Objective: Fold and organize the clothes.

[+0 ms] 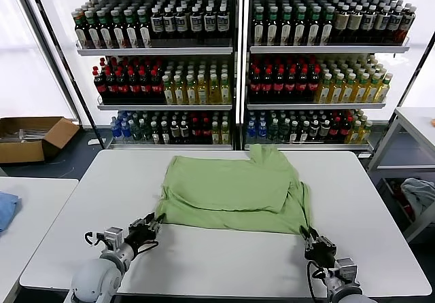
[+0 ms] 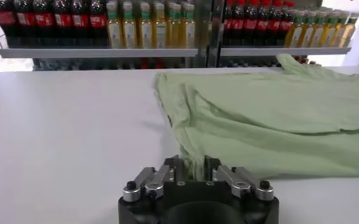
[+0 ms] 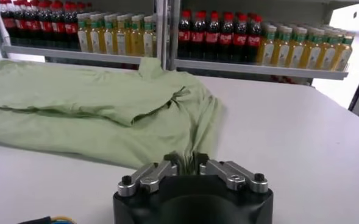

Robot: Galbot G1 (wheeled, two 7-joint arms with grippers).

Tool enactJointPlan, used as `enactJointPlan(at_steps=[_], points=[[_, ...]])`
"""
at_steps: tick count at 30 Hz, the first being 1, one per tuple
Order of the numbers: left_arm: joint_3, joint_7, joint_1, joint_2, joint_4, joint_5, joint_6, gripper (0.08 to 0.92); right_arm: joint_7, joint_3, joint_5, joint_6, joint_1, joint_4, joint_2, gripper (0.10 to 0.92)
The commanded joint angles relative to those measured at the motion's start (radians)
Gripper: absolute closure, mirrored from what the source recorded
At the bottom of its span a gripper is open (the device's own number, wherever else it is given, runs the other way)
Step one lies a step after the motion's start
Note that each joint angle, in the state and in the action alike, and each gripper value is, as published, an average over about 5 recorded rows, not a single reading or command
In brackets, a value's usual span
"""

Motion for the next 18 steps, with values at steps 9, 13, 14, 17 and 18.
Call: enactJointPlan(at_steps=[9, 13, 14, 17, 18], points=[[-0.066, 0.029, 0.196, 0.019, -0.131, 0.000, 0.006, 0.913, -0.018, 0.079, 0.015, -0.007, -0.265, 0.219, -0.046, 0.915], [-0.124, 0.019, 0.340, 0.012, -0.246, 0.018, 0.002, 0.915, -0.037, 0.143, -0.024, 0.021, -0.436, 0.309, -0.009, 0.915], [-0.141, 0.016, 0.376, 0.006, -0.279, 0.025, -0.002, 0.915, -0.041, 0.158, -0.034, 0.030, -0.474, 0.326, 0.001, 0.915], [-0.190, 0.008, 0.500, -0.019, -0.362, 0.043, -0.021, 0.915, -0.047, 0.180, -0.050, 0.054, -0.561, 0.361, 0.022, 0.915], [-0.204, 0.006, 0.535, -0.028, -0.384, 0.047, -0.026, 0.915, -0.047, 0.182, -0.055, 0.059, -0.582, 0.369, 0.026, 0.915]])
